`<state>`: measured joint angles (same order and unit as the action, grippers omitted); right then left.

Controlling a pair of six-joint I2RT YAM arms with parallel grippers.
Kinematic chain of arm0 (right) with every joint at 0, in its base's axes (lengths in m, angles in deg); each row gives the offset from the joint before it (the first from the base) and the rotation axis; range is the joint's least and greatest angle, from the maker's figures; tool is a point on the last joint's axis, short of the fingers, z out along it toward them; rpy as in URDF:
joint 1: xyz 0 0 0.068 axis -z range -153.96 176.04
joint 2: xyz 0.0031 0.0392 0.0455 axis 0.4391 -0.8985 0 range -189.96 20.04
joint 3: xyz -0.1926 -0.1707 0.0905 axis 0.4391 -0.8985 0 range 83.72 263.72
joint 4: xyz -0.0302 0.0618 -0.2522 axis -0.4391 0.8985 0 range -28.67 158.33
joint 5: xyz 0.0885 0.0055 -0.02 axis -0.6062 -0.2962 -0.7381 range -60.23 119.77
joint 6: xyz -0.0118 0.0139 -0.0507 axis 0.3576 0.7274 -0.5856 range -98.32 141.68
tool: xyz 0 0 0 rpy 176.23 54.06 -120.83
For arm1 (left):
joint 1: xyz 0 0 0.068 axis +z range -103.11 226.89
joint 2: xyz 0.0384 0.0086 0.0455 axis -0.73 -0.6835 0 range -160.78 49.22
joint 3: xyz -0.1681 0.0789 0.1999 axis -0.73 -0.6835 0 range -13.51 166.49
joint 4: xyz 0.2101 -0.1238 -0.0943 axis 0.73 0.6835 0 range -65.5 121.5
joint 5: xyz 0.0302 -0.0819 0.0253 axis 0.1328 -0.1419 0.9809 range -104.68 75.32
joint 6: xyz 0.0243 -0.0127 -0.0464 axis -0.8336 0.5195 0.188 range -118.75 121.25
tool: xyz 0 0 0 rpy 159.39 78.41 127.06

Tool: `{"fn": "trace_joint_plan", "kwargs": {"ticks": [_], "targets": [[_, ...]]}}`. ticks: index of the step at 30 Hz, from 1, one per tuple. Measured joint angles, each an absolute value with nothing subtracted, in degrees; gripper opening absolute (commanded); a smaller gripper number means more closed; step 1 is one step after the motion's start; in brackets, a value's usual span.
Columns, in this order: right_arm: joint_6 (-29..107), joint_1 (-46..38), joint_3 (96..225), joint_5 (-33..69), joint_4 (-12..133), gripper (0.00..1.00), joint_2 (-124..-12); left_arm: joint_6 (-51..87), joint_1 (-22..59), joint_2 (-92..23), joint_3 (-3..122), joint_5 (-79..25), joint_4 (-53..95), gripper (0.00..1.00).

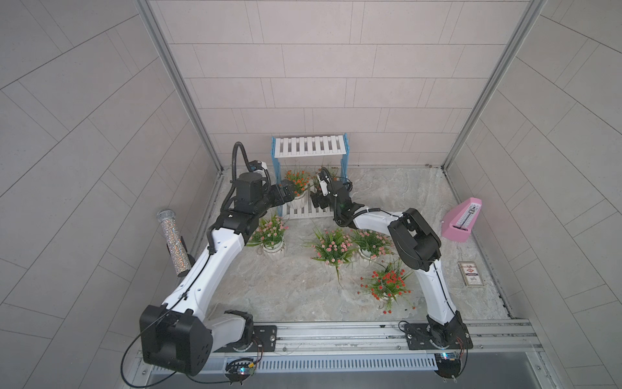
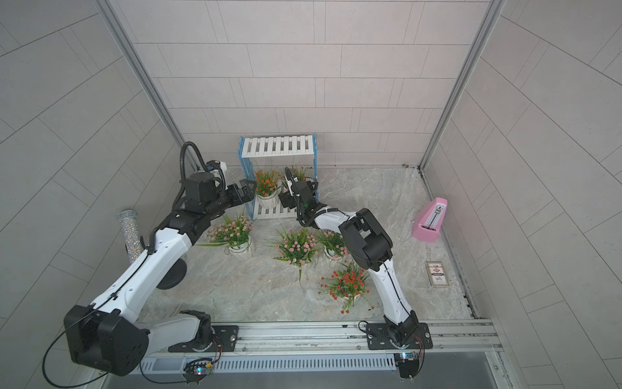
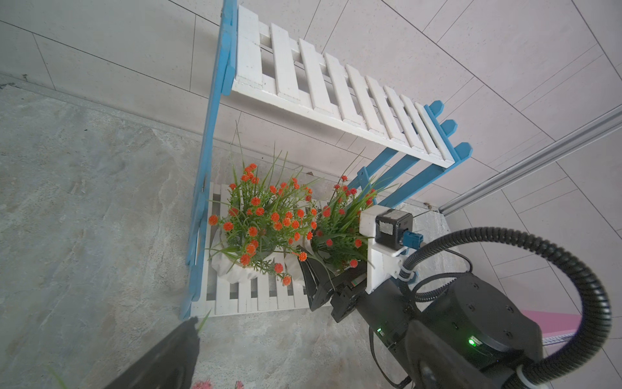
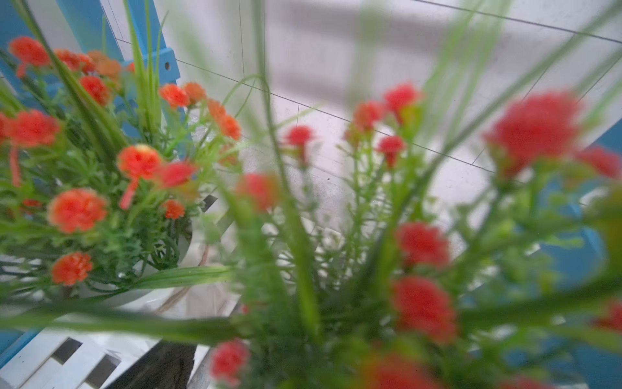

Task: Place the baby's breath potted plants on the rack by color
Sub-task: Place the baby's breath potted plant on the rack, then move the baby's breath potted plant to the center of the board.

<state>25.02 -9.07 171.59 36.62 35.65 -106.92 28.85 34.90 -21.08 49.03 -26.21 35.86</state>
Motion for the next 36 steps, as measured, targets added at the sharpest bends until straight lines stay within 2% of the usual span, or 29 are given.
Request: {"fn": "trace_joint_plan", "kwargs": {"ticks": [13, 24, 31, 36], "targets": [[24.47, -9.86, 165.45, 37.52, 25.36, 0.99, -105.02, 29.00, 34.92, -21.50, 49.03, -25.03, 34.98, 1.00], [26.02, -11.82, 158.02, 36.38, 26.21, 0.99, -89.48, 28.67, 34.98, -22.61, 49.03, -24.70, 35.18, 1.00], [30.63, -11.93, 151.60, 34.13, 40.31, 0.98, -72.73, 25.53, 33.76, -24.95, 50.26, -23.98, 37.43, 0.99], [36.91, -8.26, 148.56, 31.42, 55.92, 0.93, -58.33, 21.09, 27.92, -25.82, 52.01, -22.76, 39.86, 0.98]]}}
